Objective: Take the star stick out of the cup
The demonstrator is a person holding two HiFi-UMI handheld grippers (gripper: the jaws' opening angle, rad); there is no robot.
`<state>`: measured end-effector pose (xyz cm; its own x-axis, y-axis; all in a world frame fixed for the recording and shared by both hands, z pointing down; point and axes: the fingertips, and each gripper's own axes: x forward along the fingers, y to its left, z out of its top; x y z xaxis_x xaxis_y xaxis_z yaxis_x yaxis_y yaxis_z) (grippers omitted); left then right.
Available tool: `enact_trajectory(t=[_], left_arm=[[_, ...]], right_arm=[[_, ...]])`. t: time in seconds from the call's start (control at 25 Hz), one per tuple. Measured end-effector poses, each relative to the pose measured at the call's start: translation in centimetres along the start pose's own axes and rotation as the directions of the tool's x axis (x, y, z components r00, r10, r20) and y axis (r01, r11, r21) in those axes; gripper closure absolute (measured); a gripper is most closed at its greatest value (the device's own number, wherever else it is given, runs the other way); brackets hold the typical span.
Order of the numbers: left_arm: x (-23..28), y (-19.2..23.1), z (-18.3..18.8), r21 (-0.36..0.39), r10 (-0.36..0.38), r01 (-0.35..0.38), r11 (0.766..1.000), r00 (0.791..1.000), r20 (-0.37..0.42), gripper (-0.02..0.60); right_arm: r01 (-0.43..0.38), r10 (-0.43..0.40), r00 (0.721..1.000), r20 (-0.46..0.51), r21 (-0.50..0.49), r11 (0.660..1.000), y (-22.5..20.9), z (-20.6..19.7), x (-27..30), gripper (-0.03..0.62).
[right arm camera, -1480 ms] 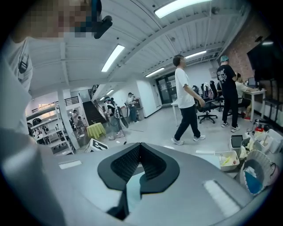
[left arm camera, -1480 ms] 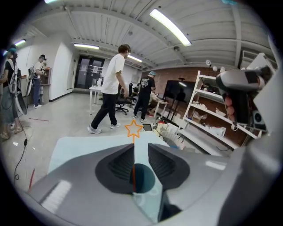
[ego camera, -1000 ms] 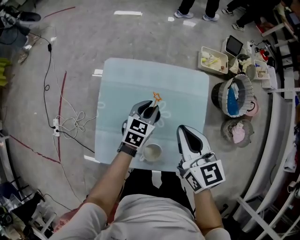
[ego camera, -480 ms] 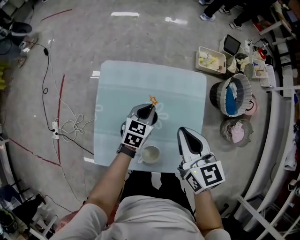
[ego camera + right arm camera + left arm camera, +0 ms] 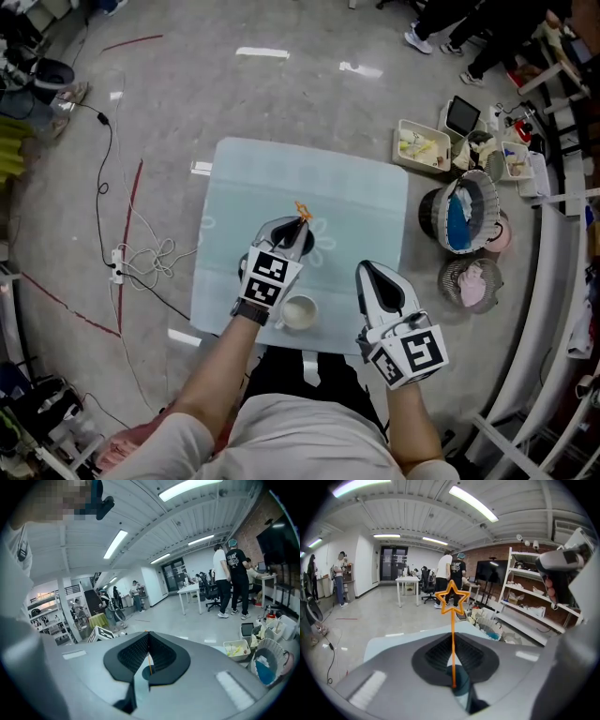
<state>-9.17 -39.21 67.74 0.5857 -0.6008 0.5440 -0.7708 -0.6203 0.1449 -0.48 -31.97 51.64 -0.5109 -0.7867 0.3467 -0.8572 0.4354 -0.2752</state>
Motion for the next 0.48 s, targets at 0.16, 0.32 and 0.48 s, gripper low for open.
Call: enact_trajectory(t=[0.16, 0.32, 0.48], left_arm=[[-2.2, -0.5, 2.2, 0.015, 0.030, -0.031, 0.999, 0.999, 0.036, 0.561], [-4.8, -1.4, 4.6, 0.024, 0.062, -0.064, 0.998, 0.996, 0.067, 0.561], [-8.1, -2.8, 7.0, 0.025, 0.093, -0.096, 0.995, 0.990, 0.108, 0.561]], right_arm=[[-0.023, 0.024, 0.999, 0.033, -0.010, 1.000, 0.4, 1.3, -1.2, 0.583], [-0.049, 0.050, 0.997, 0.063, -0.025, 0.999, 0.7, 3.1, -2.7, 0.583], [-0.077, 0.081, 0.993, 0.086, -0.047, 0.996, 1.5, 4.7, -4.6, 0.583]])
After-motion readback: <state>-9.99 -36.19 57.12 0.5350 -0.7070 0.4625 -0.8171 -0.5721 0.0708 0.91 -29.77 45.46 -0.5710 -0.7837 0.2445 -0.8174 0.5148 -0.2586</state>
